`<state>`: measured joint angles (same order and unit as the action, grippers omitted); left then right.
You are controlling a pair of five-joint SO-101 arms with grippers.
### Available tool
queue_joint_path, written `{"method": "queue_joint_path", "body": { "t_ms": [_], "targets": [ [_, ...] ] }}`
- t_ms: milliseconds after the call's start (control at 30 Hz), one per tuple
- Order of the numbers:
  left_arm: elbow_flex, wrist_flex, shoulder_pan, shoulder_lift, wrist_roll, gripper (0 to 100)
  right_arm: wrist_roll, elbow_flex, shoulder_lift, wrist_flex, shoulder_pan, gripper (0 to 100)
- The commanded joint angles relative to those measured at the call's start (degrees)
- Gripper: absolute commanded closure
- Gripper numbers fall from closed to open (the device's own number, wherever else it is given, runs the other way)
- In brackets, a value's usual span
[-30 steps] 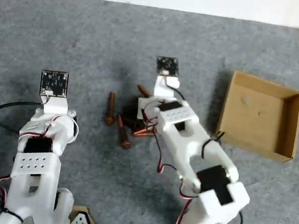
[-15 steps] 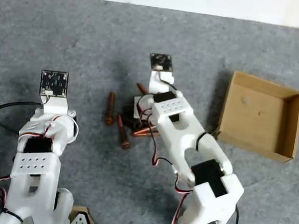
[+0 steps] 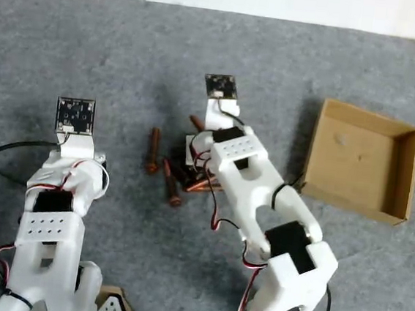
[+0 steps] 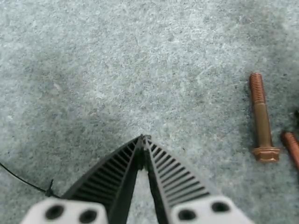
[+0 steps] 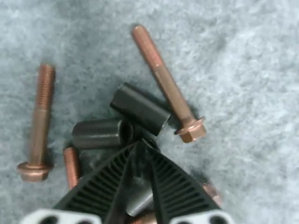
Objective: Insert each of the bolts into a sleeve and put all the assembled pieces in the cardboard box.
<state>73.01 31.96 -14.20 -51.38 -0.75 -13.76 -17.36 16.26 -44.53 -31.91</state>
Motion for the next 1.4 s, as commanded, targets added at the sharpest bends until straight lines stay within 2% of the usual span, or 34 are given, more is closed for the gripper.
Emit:
{"method": "queue_joint_path", "body": {
  "t_ms": [0,133,267,433,567,833,1033,1100,1233,1367],
  "targets": [
    [-0.31,-0.97,-0.84,-1.36,0.44,99,1.58,0.22,0.75,-5.05,-0.57,99.5],
    [-0.31,-0.97,-0.84,-1.36,0.44,99,6.42,-0.04,-5.49,-3.82,2.59,99.5],
    [-0.31,-0.97,-0.84,-1.36,0.44,99,6.95,-4.18,-10.95,-1.36,5.41,99.5],
    [-0.31,-0.97,-0.84,-1.36,0.44,99,7.30,-9.19,-16.13,2.68,5.67,99.5],
    [-0.31,-0.97,-0.84,-1.36,0.44,99,10.64,-13.23,-21.14,4.53,5.67,99.5],
    [-0.31,-0.97,-0.84,-1.36,0.44,99,10.90,-20.62,-30.55,7.08,5.67,99.5],
    [-0.31,-0.97,-0.84,-1.36,0.44,99,10.64,-22.37,-30.64,8.66,5.49,99.4],
    [-0.31,-0.97,-0.84,-1.36,0.44,99,10.46,-22.20,-29.41,8.31,5.41,96.1],
    [-0.31,-0.97,-0.84,-1.36,0.44,99,8.53,-22.20,-26.68,7.69,3.74,82.7],
    [-0.31,-0.97,-0.75,-1.36,0.44,99,8.53,-21.93,-23.87,6.20,0.66,82.2]
  ]
}}
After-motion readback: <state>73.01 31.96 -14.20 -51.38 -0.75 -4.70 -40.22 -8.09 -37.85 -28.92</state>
